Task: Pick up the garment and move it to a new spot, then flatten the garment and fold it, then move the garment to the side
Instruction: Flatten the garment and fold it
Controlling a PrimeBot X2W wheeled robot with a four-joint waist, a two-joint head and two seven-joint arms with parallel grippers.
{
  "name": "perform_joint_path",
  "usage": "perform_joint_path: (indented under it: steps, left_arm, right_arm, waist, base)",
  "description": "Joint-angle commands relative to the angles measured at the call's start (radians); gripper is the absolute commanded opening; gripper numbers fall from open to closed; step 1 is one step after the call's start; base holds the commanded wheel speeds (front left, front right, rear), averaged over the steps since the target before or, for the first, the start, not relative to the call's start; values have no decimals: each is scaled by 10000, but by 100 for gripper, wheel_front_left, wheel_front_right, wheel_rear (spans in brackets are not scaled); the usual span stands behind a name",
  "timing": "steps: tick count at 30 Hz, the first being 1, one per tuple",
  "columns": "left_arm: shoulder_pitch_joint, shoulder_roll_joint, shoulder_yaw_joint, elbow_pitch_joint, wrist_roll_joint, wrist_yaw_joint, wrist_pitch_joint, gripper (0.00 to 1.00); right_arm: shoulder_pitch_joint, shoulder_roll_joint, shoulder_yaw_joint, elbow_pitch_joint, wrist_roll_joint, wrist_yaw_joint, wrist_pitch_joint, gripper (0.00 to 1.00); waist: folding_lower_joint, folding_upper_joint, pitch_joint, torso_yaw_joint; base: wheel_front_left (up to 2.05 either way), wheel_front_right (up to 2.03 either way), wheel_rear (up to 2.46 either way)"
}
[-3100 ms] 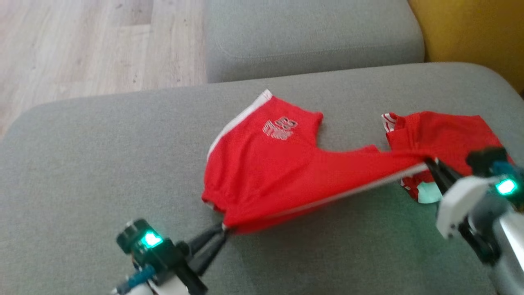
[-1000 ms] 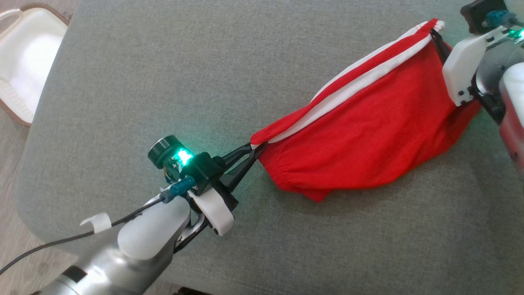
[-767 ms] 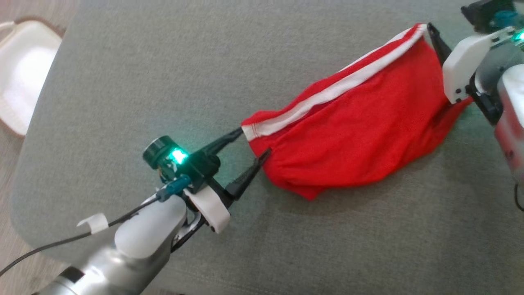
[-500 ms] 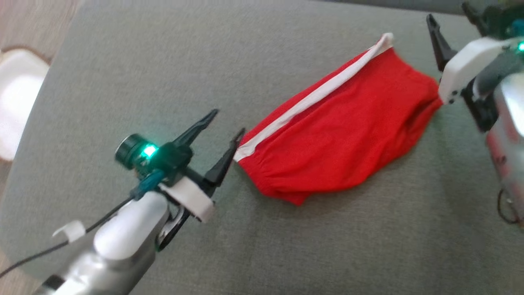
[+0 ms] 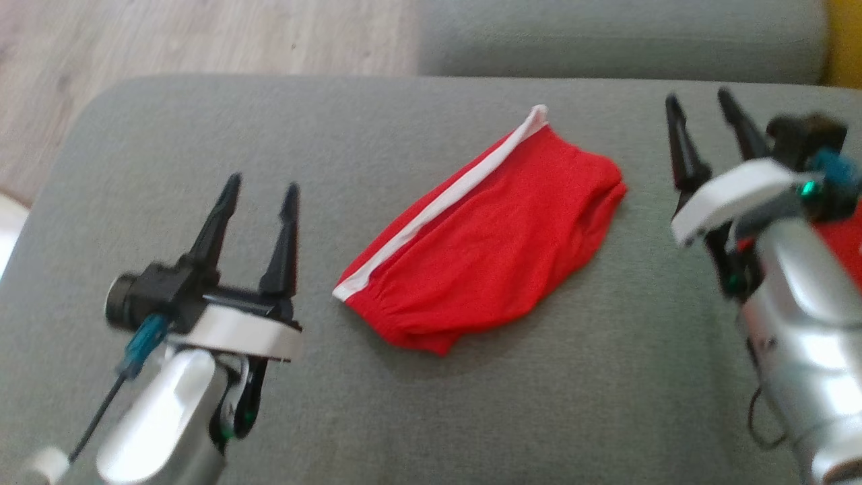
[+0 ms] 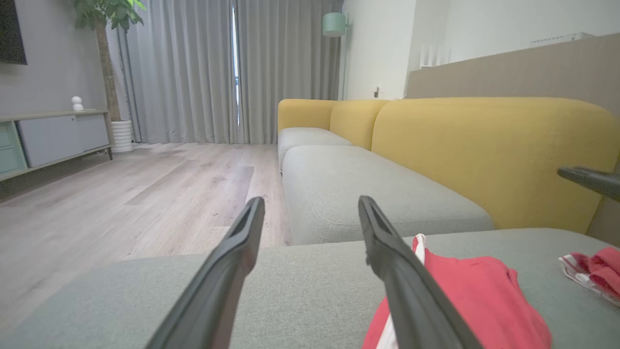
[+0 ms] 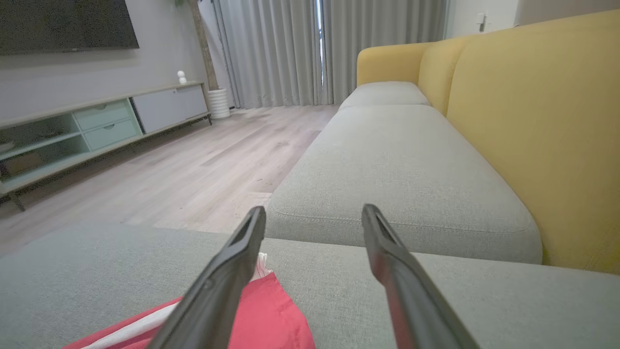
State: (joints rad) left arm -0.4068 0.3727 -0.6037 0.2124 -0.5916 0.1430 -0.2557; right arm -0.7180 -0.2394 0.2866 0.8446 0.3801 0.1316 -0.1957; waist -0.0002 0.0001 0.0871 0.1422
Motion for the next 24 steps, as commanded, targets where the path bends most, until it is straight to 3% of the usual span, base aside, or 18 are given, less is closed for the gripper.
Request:
perform_joint_path:
  steps: [1,6,14,24]
  left_arm:
    - [182,43,969,-553,20,106,-60,100]
    - [1170,-351,2095,-889,350,-28,-60,100]
    - [2761,-1183,3108,-899,1096,-653,-60,100]
    - [3226,-2034,3679,-666,2010,-1443,-60,100]
  right_arm:
    - [490,251,-247,-546,-65,-9,-204,100]
    - [1985,835,-1228,-1420,-428,-9,-368,100]
    - [4247,1673,-2566,-2993,-754,-9,-112,100]
    - [4990,1886,-2973,-4239,-915,-9,720,100]
  waist:
    - [2,-1,-323,-358]
    - [2,-1,-483,-546]
    - [2,-1,-738,-727]
    - [2,-1,-524,-489]
  base:
    - [0,0,0]
    - [0,0,0]
    - [0,0,0]
    - [0,0,0]
